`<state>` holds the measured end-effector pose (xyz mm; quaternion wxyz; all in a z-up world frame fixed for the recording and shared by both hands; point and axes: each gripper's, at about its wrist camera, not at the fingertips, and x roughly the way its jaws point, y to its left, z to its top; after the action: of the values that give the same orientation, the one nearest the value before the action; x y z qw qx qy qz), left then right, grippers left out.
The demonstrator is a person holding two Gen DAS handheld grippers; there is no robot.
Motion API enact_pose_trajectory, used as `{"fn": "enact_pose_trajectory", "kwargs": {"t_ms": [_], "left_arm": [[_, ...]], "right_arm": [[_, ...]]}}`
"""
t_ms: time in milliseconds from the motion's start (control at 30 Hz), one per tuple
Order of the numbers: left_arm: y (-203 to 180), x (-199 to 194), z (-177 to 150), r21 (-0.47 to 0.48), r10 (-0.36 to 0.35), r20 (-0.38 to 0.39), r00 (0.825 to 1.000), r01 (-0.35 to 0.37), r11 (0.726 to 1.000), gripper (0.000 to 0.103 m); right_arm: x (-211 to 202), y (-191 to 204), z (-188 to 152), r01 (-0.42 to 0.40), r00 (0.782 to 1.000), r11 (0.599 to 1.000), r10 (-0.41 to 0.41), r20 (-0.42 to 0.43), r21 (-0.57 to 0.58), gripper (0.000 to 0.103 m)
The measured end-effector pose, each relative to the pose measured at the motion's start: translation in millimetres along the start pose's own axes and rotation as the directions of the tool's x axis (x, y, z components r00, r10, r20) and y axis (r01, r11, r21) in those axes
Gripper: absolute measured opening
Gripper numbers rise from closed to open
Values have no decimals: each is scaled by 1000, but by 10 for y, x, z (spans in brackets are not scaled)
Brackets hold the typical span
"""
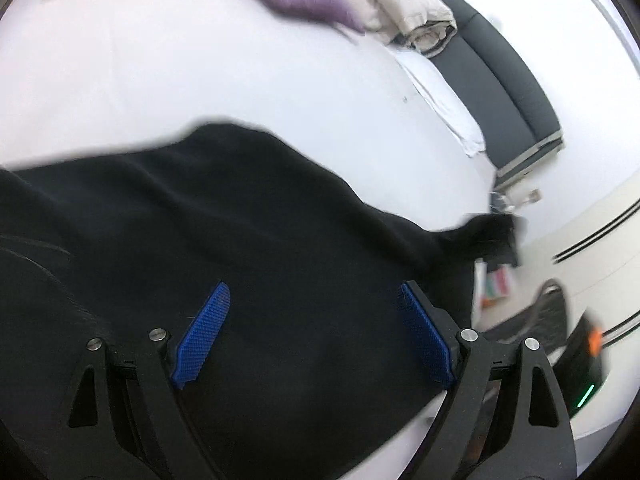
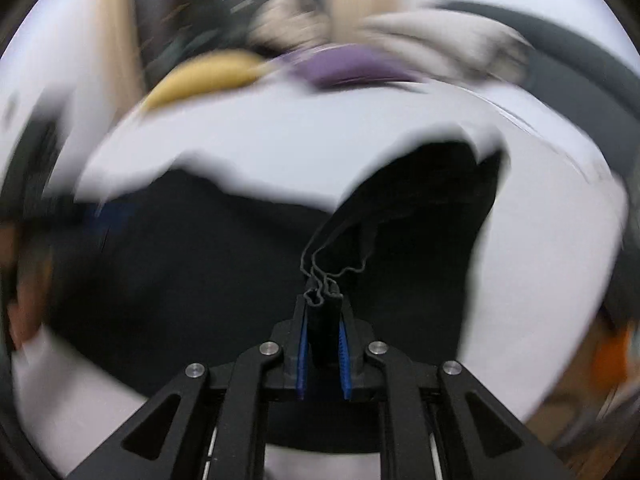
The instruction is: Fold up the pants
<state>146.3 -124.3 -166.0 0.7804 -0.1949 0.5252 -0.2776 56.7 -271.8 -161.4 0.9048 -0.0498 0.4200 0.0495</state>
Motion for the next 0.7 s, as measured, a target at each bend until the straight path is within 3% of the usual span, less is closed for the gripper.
{"fn": "enact_pose_trajectory", "kwargs": {"t_ms": [133, 267, 533, 700], "left_arm": [[-82, 263, 10, -29, -73, -92, 993, 70, 997, 86], [-201, 476, 71, -45, -113, -142, 983, 107, 993, 86], [-382, 679, 13, -24, -116, -208, 971, 114, 993, 86], [-429, 774, 64, -18, -143, -229, 963, 143, 990, 85]], "right_arm": [[37, 300, -78, -5, 1000, 997, 5, 5, -79, 14], [-7, 250, -55, 2, 1000, 997, 0, 21, -75, 14], [-271, 329, 11, 29, 993, 994, -18, 114, -101, 14], [-308, 440, 24, 28, 992, 990, -11, 126, -135, 14]]}}
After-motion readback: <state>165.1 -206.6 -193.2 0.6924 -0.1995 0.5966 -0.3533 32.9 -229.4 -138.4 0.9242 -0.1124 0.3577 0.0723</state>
